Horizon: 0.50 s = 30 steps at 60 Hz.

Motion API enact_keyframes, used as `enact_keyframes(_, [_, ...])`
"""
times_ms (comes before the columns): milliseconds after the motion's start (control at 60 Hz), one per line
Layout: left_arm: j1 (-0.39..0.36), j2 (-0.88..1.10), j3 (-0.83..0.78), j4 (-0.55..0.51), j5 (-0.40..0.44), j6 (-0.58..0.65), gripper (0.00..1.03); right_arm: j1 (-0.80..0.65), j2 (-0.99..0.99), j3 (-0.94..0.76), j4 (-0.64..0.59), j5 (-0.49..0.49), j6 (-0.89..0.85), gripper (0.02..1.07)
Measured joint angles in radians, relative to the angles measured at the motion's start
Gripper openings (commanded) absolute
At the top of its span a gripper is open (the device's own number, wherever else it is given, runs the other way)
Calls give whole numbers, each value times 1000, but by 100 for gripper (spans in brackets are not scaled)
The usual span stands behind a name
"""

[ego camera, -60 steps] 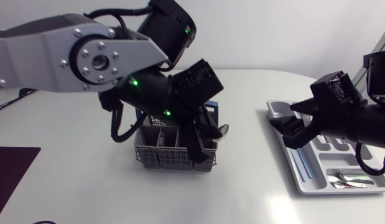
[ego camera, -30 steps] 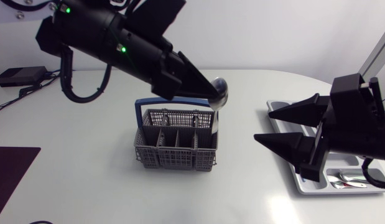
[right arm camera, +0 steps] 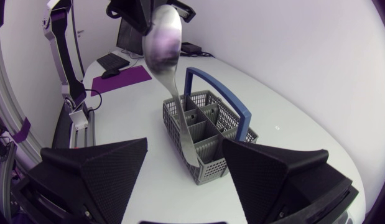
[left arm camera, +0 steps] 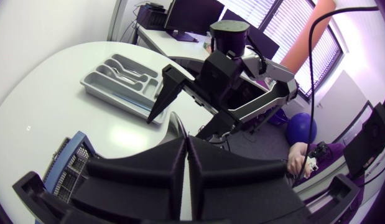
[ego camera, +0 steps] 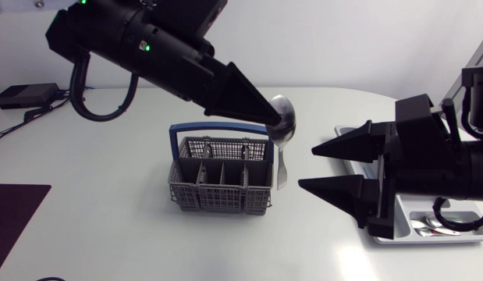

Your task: Sort the cutlery from the basket into the organizer compartments.

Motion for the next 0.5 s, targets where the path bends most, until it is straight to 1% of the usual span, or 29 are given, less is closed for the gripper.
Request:
enact_keyframes(67, [-5,2,0,-6,14,0,3,10,8,0,14,-7,1,84])
enact_keyframes(250, [-16,2,0,-6,22,0,3,35,27,1,45,-13,12,84])
enact_keyframes(417, [-30,2,0,-7,28,0,3,56,43,9,67,-14,31,69])
enact_keyframes(450, [-32,2,0,-9,31,0,3,60,47,10,68,-15,31,68])
enact_keyframes(500, [-32,2,0,-10,37,0,3,64,52,11,71,-18,31,63])
